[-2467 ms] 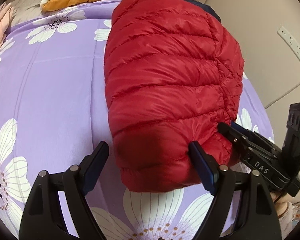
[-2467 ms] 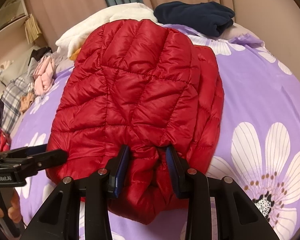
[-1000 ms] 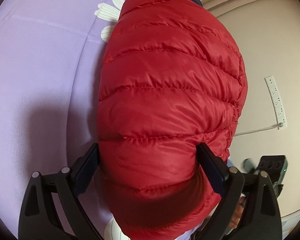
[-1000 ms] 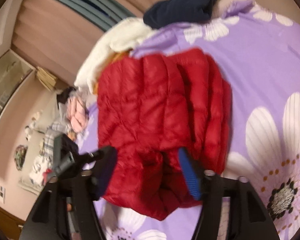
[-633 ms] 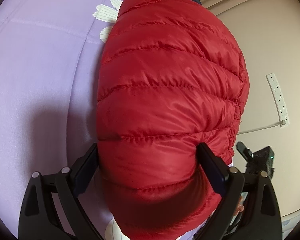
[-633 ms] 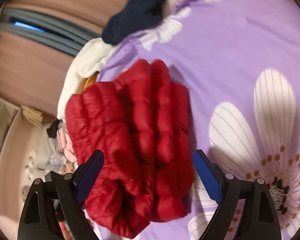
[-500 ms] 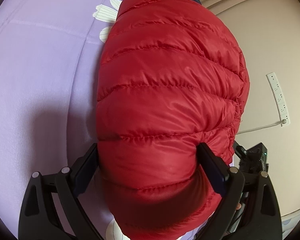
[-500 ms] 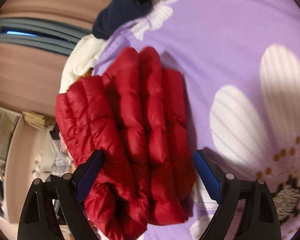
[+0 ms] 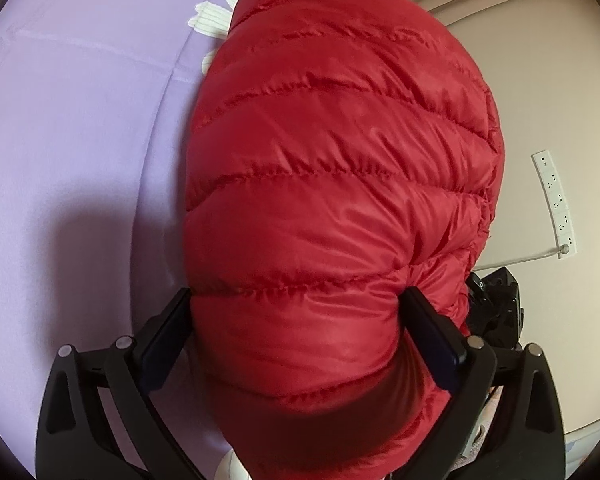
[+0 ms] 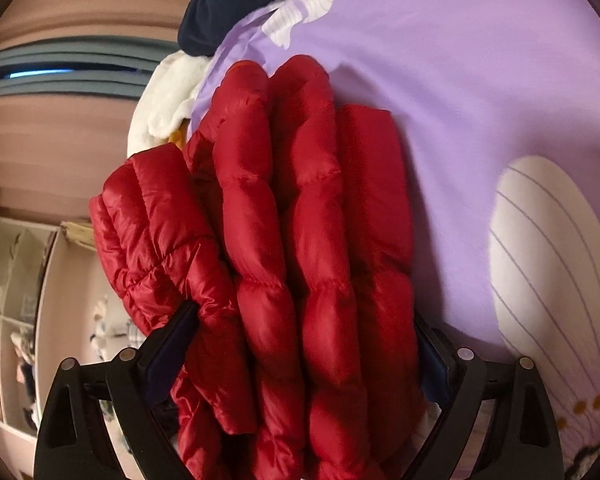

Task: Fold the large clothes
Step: 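Lift the held jacket end with both tools and fold it over the bundle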

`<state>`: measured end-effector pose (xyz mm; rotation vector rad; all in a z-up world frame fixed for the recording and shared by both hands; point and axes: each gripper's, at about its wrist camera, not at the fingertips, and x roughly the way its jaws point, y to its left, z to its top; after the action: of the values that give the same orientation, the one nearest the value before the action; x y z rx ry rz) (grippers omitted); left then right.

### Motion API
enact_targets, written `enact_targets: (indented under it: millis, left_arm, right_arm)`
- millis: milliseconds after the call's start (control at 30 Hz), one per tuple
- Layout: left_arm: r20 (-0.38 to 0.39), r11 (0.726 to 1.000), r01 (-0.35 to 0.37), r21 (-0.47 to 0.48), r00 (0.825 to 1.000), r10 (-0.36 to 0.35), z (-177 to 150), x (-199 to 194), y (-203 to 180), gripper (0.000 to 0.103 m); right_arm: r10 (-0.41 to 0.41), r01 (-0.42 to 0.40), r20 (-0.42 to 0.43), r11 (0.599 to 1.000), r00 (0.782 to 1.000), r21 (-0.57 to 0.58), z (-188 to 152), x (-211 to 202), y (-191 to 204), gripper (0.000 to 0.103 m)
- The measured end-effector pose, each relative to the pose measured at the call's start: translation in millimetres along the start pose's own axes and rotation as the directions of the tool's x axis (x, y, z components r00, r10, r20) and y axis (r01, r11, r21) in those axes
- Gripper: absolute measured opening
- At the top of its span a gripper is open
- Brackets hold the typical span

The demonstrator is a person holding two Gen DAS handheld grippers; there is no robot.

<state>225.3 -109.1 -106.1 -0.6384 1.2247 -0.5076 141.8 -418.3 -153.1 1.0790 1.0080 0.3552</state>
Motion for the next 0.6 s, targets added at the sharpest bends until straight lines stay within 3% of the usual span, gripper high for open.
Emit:
enact_targets:
  millis: [200, 333, 600]
  left_arm:
    - [-0.012, 1.000, 0.003, 0.004, 1.000, -0.003, -5, 12, -5, 0.102]
    - [-0.001, 0.999, -0.017, 0.033, 1.000, 0.017, -11, 15, -15, 0.100]
    - [0.029, 0.997, -0.030, 0.074, 0.999, 0.027, -20, 7, -30, 0.091]
  right_arm:
    - [-0.040, 0.040, 0.011, 0.996, 0.999, -0.083, -3, 11, 18, 0.093]
    - [0.006, -0.004, 0.020, 0.995, 1.000, -0.099, -7, 9, 18, 0.075]
    - [-0.001, 0.014, 0.059, 0.979, 0.998, -0.205, -20, 0, 34, 0.056]
